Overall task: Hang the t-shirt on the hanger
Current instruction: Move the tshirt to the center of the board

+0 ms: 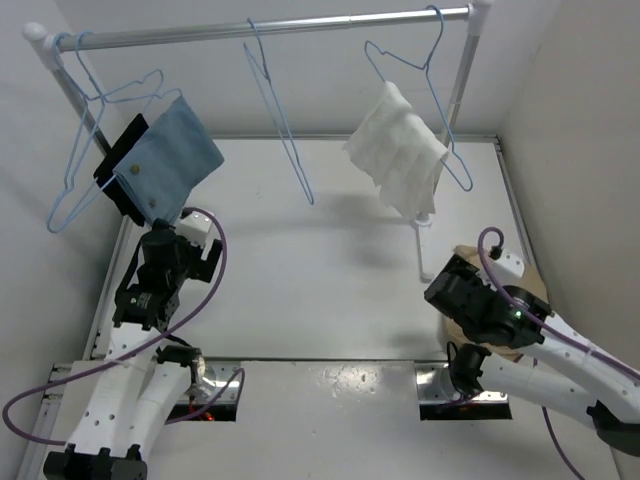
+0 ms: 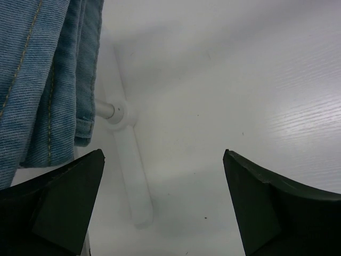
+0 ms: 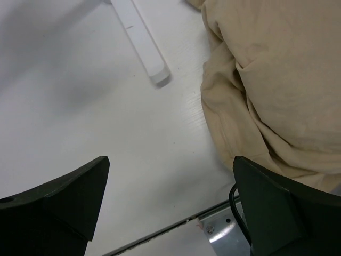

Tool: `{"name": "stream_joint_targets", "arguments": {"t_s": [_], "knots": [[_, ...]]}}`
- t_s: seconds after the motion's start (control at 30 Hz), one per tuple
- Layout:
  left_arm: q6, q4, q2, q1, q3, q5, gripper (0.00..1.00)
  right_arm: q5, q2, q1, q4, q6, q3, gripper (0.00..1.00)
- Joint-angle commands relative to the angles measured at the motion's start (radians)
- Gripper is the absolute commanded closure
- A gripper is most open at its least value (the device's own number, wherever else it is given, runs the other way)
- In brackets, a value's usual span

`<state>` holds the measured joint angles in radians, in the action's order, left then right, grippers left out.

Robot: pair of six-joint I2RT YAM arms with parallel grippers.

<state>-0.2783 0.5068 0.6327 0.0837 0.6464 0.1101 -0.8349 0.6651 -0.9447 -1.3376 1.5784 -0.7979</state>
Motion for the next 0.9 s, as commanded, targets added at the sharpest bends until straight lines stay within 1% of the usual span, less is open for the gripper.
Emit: {"name": "stream_joint_targets", "arguments": {"t_s": [0.0, 0.13, 0.17, 0.2, 0.23, 0.27, 0.3, 0.33, 0.37, 0.43, 0.5, 0.57, 0.63, 0.67, 0.7, 0.77, 0.8, 0.83, 0.87], "knots": [[0.034, -0.021, -0.011, 0.004, 0.036, -0.067, 0.00, -0.066, 0.082, 0.003, -0.003, 0.023, -0.037, 0.01], [0.048, 0.004, -0.021, 0.004, 0.068, -0.162, 0.00, -0.075, 0.140, 0.012, 0.047, 0.032, -0.064, 0.01], [0.048, 0.004, -0.031, 0.004, 0.068, -0.171, 0.00, -0.064, 0.151, 0.012, 0.082, 0.000, -0.064, 0.01], [0.024, 0.004, -0.031, 0.004, 0.068, -0.193, 0.00, -0.047, 0.171, 0.012, 0.185, -0.042, -0.064, 0.01], [0.002, 0.013, -0.031, 0.004, 0.068, -0.211, 0.00, -0.037, 0.198, 0.012, 0.222, -0.075, -0.064, 0.01], [-0.025, 0.013, -0.031, 0.004, 0.068, -0.257, 0.00, -0.027, 0.285, 0.012, 0.242, -0.101, -0.064, 0.01], [-0.062, 0.027, -0.031, 0.004, 0.059, -0.288, 0.00, -0.011, 0.338, 0.023, 0.253, -0.116, -0.075, 0.01], [-0.138, 0.039, -0.031, 0.004, 0.059, -0.320, 0.00, 0.011, 0.391, 0.023, 0.244, -0.126, -0.086, 0.01], [-0.171, 0.071, -0.031, 0.013, 0.059, -0.376, 0.00, 0.022, 0.483, 0.032, 0.230, -0.126, -0.086, 0.01], [-0.247, 0.102, -0.031, 0.013, 0.048, -0.415, 0.00, 0.055, 0.533, 0.046, 0.201, -0.117, -0.074, 0.01], [-0.260, 0.113, -0.031, 0.013, 0.024, -0.425, 0.00, 0.085, 0.507, 0.070, 0.233, -0.116, -0.014, 0.01], [-0.285, 0.124, -0.031, 0.013, 0.013, -0.412, 0.00, 0.105, 0.453, 0.101, 0.310, -0.116, 0.056, 0.01], [-0.285, 0.124, -0.042, 0.013, 0.003, -0.402, 0.00, 0.105, 0.378, 0.133, 0.334, -0.106, 0.089, 0.01], [-0.285, 0.124, -0.042, 0.022, 0.002, -0.402, 0.00, 0.093, 0.361, 0.142, 0.334, -0.075, 0.100, 0.01], [-0.285, 0.134, -0.051, 0.022, 0.002, -0.402, 0.00, 0.080, 0.351, 0.152, 0.312, -0.049, 0.100, 0.01], [-0.285, 0.134, -0.051, 0.022, 0.002, -0.402, 0.00, 0.025, 0.338, 0.175, 0.214, 0.018, 0.091, 0.01], [-0.285, 0.134, -0.051, 0.022, 0.002, -0.402, 0.00, -0.018, 0.329, 0.175, 0.180, 0.090, 0.082, 0.01], [-0.285, 0.134, -0.051, 0.031, 0.002, -0.402, 0.00, -0.042, 0.329, 0.187, 0.146, 0.121, 0.072, 0.01], [-0.285, 0.134, -0.051, 0.031, 0.002, -0.402, 0.00, -0.065, 0.329, 0.196, 0.065, 0.161, 0.050, 0.01]]}}
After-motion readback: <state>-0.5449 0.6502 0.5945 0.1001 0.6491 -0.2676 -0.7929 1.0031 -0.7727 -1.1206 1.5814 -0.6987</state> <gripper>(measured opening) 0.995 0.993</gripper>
